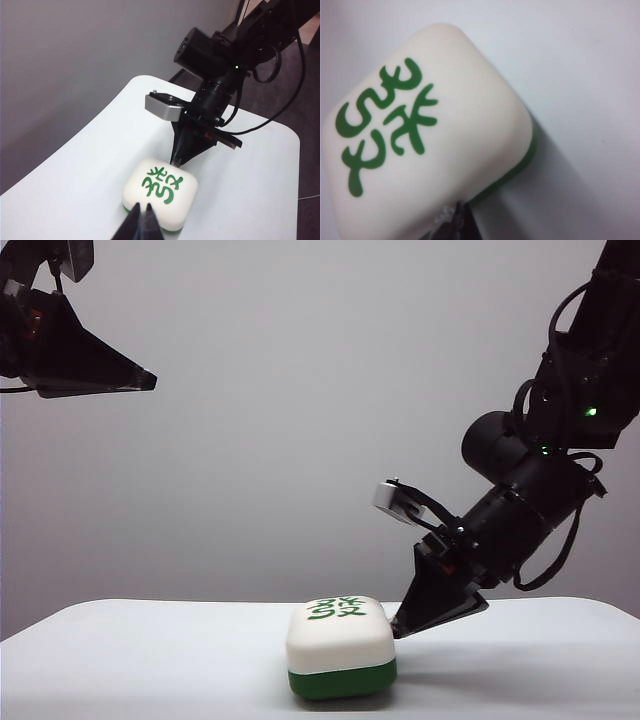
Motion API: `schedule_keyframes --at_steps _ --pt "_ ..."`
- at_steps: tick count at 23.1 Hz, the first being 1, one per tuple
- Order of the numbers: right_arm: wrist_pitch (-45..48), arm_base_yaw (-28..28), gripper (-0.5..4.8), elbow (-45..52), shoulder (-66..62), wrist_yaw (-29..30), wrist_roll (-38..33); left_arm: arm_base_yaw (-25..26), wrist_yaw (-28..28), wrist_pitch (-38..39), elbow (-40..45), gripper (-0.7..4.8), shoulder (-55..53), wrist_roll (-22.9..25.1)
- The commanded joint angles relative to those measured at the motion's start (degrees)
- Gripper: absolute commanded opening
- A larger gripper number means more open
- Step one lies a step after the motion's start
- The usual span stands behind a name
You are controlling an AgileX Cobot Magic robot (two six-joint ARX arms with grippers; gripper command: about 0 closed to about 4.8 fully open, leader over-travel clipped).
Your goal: Move the foam mahjong from the right side of the table to the left side of the table.
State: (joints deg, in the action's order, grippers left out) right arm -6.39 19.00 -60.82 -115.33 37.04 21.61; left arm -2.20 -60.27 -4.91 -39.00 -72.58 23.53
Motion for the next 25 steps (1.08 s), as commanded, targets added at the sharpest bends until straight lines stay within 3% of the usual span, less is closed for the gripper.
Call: schedule_keyframes --at_steps 1,7,17,25 --pt "3.0 1.0 -0.05 -0.1 0.1 0.4 -2.2 0.0 -0.5 0.2 -0.1 -0.06 0.1 -0.1" --pt "4.7 4.0 -0.05 -1.2 -1.2 0.3 -4.6 0.1 -0.6 1.5 -0.1 -0.06 0.1 -0.1" --pt "0.4 9.3 -0.05 -12.5 -6.4 0.4 -9.2 0.1 -0.6 2.7 -0.1 -0.06 0.1 -0.1" --pt "-4.0 11.4 -0.05 -15.3 -8.4 0.6 -9.2 0.1 -0.6 3.1 -0.1 -0.06 0.1 -0.2"
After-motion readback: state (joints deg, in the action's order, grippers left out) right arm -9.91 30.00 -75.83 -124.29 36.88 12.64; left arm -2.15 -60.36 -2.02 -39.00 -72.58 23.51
